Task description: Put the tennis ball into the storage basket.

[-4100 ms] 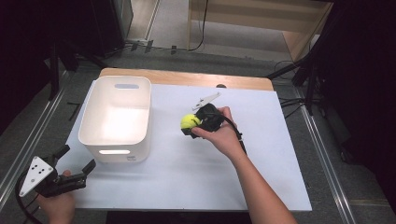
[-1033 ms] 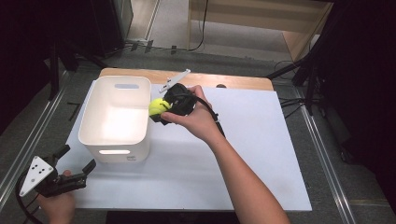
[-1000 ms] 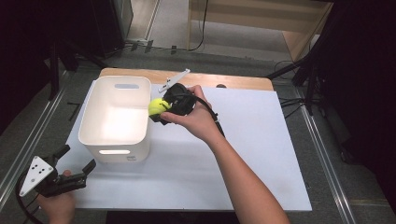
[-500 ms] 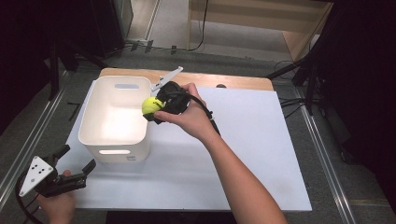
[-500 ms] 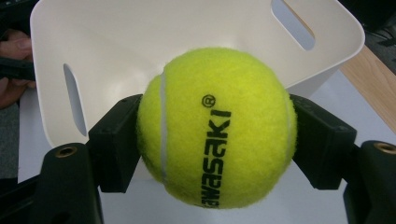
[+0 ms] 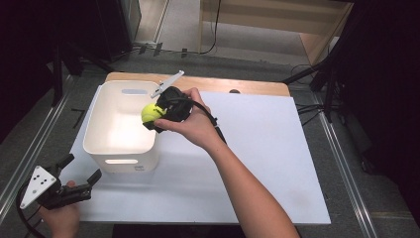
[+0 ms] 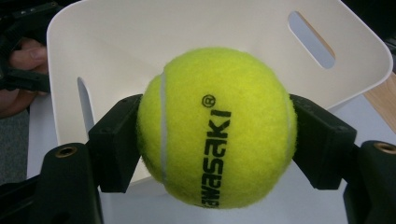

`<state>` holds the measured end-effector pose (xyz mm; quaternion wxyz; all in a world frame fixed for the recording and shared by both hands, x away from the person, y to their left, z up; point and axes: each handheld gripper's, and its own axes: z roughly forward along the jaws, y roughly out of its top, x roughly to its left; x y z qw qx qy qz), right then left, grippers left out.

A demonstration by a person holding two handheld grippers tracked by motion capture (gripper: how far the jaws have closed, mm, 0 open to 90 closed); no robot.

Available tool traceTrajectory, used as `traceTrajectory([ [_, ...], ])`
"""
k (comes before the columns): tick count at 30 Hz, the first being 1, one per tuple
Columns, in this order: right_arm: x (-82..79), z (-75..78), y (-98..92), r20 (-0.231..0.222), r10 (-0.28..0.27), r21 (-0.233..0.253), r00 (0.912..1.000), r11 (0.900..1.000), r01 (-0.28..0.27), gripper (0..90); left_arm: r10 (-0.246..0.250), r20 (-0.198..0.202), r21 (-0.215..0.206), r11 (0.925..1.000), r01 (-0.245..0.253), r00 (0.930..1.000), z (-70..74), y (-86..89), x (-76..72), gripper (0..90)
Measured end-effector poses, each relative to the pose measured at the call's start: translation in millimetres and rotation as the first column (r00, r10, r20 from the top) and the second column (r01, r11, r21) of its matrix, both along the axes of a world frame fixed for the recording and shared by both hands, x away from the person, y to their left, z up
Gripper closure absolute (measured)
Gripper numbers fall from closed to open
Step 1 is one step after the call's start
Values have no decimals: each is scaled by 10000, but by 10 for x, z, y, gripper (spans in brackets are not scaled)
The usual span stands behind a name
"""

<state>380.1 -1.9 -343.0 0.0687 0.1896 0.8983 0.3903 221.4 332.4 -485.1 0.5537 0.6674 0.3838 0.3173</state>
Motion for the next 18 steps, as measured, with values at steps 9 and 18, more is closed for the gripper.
traceTrajectory([
  [9,-13,-16,121,18,220,15,9998,9998,-220,244,-1,0,-59,10000,1,10000,1,3,0,0],
  [18,-29,-55,199,7,300,-107,9995,9995,-300,244,-10,-33,-42,10000,10,10000,4,8,-2,0],
])
